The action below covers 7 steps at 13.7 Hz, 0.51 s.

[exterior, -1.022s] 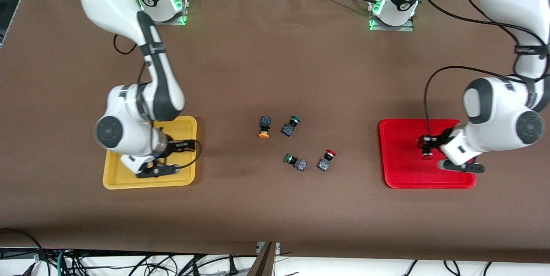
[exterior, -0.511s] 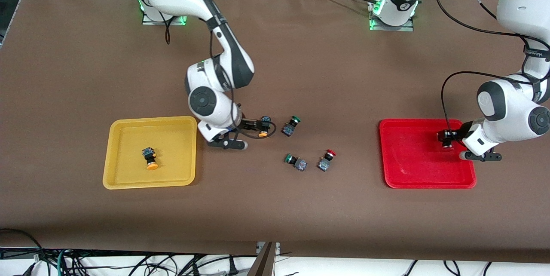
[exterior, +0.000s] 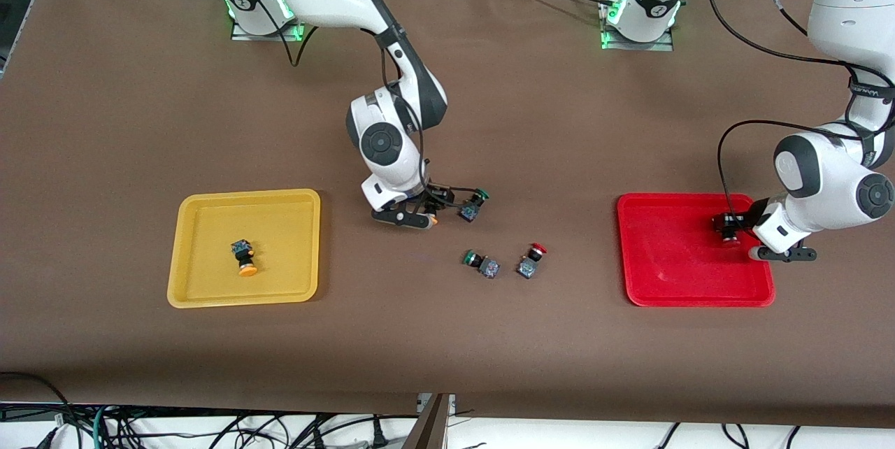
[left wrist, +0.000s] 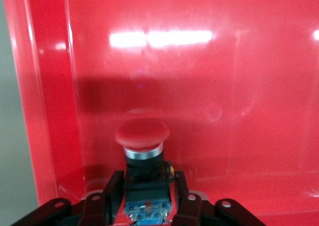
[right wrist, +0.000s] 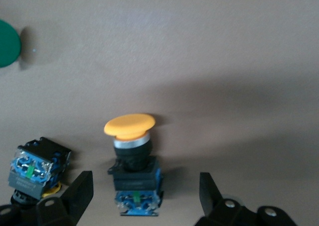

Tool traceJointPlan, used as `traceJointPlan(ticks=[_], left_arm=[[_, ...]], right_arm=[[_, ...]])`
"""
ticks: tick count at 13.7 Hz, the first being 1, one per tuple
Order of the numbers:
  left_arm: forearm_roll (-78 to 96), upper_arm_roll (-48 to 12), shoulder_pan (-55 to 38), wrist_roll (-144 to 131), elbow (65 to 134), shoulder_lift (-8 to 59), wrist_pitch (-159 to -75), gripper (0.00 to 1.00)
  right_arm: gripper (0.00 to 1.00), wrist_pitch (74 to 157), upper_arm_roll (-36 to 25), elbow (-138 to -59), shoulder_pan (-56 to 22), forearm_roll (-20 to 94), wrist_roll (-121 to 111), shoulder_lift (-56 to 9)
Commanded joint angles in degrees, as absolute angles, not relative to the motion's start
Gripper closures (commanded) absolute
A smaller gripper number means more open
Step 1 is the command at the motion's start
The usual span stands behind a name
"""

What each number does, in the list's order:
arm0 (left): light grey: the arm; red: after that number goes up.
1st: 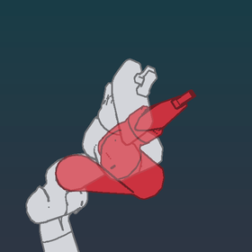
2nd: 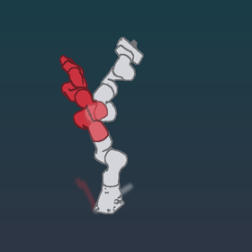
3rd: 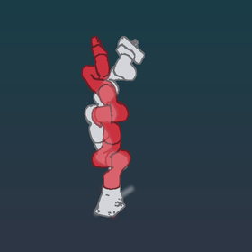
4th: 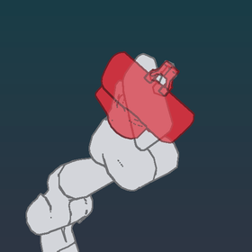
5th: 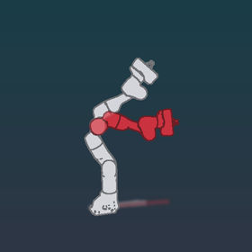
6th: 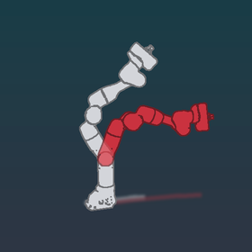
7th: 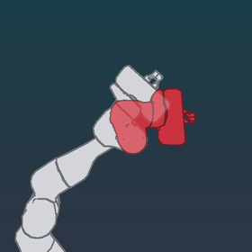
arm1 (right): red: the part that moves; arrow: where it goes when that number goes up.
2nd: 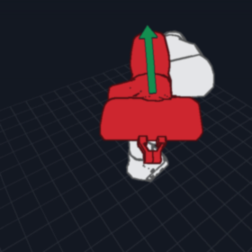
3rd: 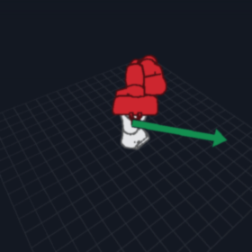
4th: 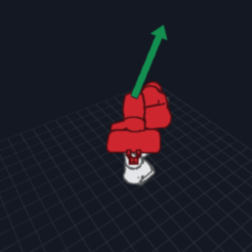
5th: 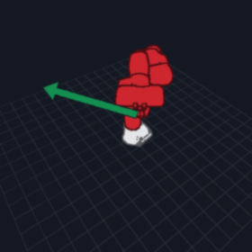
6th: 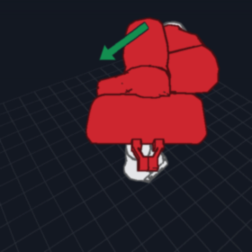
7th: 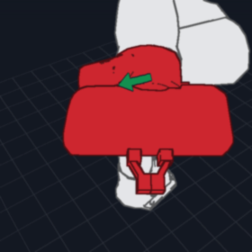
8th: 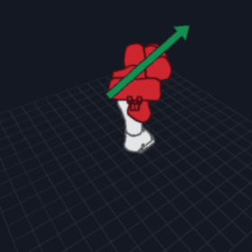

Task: Place red and yellow buttons in trays
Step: 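Grasp the second yellow button with the right gripper while the left gripper releases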

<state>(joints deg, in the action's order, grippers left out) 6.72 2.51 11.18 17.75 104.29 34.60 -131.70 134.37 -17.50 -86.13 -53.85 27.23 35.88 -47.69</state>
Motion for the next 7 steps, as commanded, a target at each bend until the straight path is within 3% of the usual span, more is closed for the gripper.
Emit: traceJointPlan(ticks=[1,3,6,7], left_arm=[[5.6,1.0,10.6,17.3,99.3,33.9,-128.7,0.00],[5.6,0.6,6.6,17.1,93.8,33.9,-123.5,0.00],[5.4,0.6,1.0,17.1,88.9,34.2,-122.0,0.00],[5.4,0.6,-1.6,17.1,87.9,35.0,-122.5,0.00]], right_arm=[[0.07,136.6,-18.3,-86.9,-55.5,28.7,37.0,-48.6],[0.24,136.6,-18.4,-87.0,-55.5,28.6,36.7,-49.1],[0.75,136.1,-18.7,-87.0,-55.3,27.7,35.3,-49.0],[0.86,135.2,-19.6,-87.2,-55.0,27.5,33.6,-48.6]])
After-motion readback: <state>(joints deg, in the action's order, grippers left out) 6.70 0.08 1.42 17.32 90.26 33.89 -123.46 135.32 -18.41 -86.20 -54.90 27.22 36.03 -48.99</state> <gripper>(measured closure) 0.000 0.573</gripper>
